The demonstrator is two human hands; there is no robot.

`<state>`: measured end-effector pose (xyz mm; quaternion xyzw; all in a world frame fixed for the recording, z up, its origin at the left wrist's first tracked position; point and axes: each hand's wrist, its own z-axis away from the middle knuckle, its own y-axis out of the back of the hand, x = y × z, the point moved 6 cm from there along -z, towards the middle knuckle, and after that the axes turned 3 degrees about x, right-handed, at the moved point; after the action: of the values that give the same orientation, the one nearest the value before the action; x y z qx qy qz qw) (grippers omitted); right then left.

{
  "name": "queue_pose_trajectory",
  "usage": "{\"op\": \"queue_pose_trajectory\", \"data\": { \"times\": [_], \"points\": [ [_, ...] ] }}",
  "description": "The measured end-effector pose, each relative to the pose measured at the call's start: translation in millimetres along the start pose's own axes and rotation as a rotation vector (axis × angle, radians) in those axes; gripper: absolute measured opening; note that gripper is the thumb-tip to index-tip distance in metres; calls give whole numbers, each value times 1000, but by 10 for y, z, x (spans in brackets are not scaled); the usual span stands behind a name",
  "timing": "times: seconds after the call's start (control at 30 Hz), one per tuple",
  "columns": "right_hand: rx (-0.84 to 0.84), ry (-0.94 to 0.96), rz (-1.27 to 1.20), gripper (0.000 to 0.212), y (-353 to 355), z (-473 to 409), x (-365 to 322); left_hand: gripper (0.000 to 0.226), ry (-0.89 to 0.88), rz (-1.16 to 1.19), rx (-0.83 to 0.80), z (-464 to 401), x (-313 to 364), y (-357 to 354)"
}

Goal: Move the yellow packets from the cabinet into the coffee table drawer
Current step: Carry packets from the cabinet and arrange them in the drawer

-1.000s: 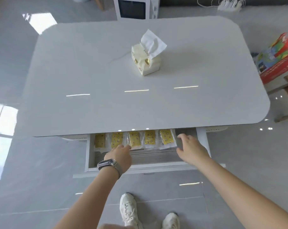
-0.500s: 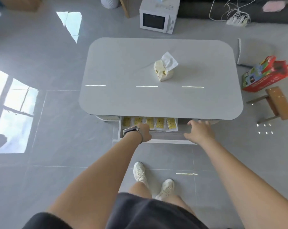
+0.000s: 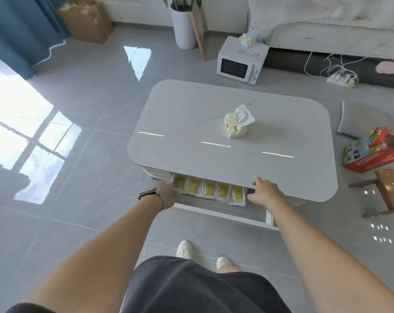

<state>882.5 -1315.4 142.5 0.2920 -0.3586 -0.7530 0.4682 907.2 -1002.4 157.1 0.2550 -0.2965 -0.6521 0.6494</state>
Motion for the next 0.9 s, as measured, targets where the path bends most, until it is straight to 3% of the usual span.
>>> {"op": "queue_pose_trajectory", "data": {
  "times": [0.27,0.43,0.67,0.9],
  "points": [
    [-19,196,192,53,237,-97,-215,48,137,261,130,423,-36,-238],
    [-26,333,319,50,227,-21,-700,48,290,409,143,900,-430,-618],
    [-26,622,421,47,-75,468,-2146,48,564,590,168,1679,-1518,-1223],
    [-118,913,445,46,-993,1641,-3953,52,703,745,210,2260,-2768,-1678]
  ]
}}
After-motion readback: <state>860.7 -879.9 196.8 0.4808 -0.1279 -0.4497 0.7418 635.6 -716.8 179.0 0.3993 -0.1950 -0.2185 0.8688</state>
